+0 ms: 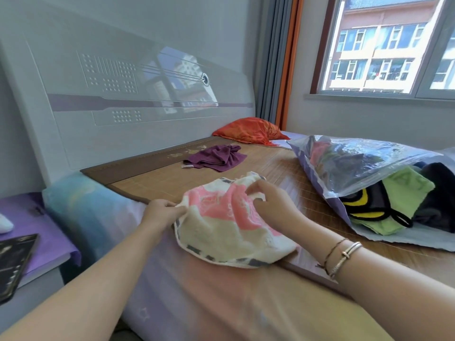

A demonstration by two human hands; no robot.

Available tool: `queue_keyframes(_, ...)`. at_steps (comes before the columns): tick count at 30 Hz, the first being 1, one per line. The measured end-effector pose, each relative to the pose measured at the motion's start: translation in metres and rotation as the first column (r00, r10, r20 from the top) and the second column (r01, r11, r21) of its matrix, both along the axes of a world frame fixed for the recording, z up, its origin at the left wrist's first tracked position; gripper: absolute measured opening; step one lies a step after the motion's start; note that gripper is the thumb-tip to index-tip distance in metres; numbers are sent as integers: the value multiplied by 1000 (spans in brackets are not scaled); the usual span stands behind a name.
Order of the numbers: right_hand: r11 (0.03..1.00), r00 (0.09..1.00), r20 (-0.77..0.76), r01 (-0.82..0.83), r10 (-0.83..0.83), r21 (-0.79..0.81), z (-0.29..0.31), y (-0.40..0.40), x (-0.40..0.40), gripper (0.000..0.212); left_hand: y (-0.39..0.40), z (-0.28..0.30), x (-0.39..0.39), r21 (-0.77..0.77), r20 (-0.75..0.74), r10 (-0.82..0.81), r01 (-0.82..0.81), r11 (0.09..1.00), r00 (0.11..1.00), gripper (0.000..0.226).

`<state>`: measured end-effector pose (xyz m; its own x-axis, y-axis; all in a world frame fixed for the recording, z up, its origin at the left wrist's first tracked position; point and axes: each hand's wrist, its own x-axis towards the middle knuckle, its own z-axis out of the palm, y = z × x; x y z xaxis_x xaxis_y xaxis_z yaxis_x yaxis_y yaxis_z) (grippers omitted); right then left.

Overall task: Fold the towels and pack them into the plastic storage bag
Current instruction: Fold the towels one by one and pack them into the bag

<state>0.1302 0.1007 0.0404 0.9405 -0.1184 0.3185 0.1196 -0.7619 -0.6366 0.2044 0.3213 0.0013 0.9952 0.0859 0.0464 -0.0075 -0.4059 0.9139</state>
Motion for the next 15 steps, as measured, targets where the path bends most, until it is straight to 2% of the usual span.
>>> queue_keyframes(2,1000,999,35,-16,15,4,14,3,11,42,-2,26,-3,-112,24,-144,146,983,989,9)
queue_keyframes(4,999,997,67,-47,46,23,34,6,15,52,-5,58,-10,-201,53,-295,300,933,954,19)
queue_keyframes(8,966,965,145,-235,219,104,83,12,-5,63,-24,135,-43,-213,163,-501,526,823,850,29)
queue_keyframes(11,962,960,101,-268,262,52,118,3,-26,62,-41,185,-71,-176,244,-563,607,775,790,28)
queue_keyframes(13,965,960,102,-258,261,-43,142,-8,-45,51,-50,214,-91,-144,290,-579,633,760,762,27)
queue_keyframes(15,964,964,91,-237,249,-125,166,-22,-71,27,-59,240,-113,-156,337,-582,653,741,740,29)
